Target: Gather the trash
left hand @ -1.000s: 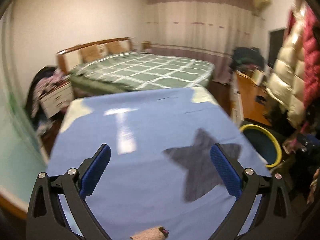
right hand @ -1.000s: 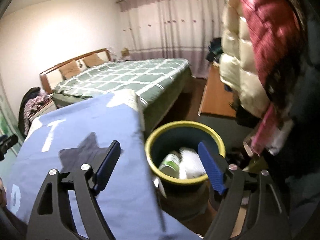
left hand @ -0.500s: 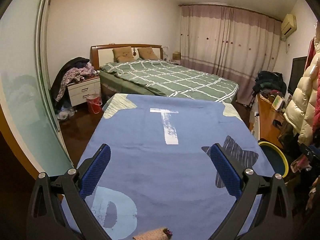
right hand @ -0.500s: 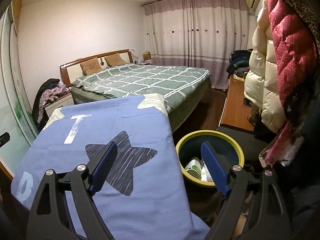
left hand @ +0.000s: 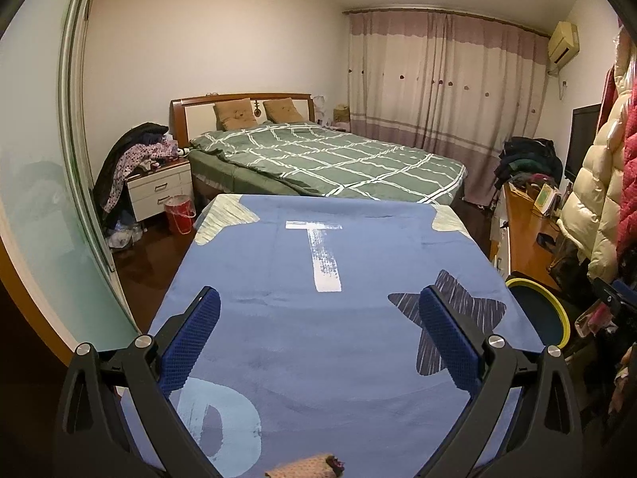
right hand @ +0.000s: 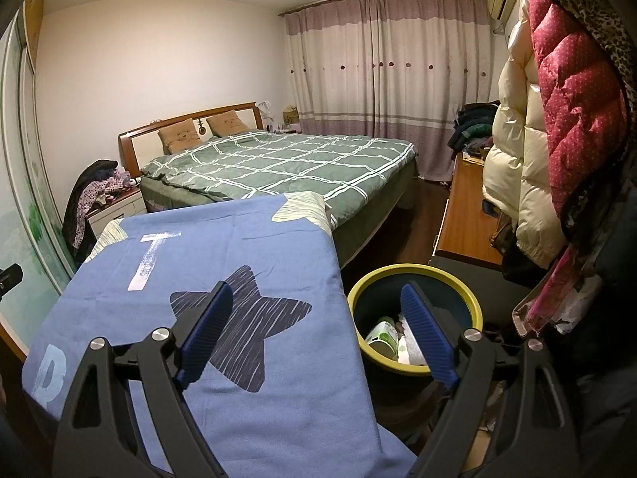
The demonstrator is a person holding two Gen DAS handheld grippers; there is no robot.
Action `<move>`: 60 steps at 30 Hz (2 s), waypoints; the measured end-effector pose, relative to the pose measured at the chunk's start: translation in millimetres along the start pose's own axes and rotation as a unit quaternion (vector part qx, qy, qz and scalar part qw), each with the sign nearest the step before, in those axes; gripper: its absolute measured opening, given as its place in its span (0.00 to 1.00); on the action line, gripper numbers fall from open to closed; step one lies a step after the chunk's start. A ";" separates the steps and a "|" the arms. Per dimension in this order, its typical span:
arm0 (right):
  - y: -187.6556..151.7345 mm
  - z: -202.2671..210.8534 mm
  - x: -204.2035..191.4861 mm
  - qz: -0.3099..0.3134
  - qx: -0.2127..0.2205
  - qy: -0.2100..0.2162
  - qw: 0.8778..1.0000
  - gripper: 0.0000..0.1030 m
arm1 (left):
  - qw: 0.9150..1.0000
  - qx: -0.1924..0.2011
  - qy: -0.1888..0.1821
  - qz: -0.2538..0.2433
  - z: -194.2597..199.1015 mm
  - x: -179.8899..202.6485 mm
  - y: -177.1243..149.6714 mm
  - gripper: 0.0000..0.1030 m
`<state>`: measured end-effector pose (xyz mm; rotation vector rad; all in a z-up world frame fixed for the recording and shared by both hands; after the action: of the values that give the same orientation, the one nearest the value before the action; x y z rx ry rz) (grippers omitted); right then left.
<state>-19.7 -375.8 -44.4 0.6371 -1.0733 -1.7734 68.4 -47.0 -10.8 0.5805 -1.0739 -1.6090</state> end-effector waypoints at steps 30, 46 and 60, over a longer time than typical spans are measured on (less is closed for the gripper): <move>-2.8 -4.2 -6.5 0.000 -0.006 0.002 1.000 0.80 | 1.000 -0.005 -0.007 -0.004 -4.6 3.4 -2.4 0.95; -2.7 -4.9 -7.0 -0.001 -0.007 0.002 1.000 0.80 | 1.000 -0.010 -0.003 -0.004 -5.8 2.9 -1.9 0.95; -5.5 -7.6 -10.6 -0.001 -0.009 0.003 1.000 0.81 | 1.000 -0.023 -0.020 -0.006 -12.1 2.2 -1.7 0.95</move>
<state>-11.7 -368.2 -53.2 0.6319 -1.0516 -1.7798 76.6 -53.2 -17.6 0.5273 -1.0622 -1.6576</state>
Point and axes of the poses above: each gripper's, at about its wrist camera, not at the fingertips, and z roughly against the way its jaws point, x to its right, y to its top, the point moved 3 cm from there along -z, roughly the way its jaws point, and after that the axes turned 12 degrees about -y, right-handed, at the moved point
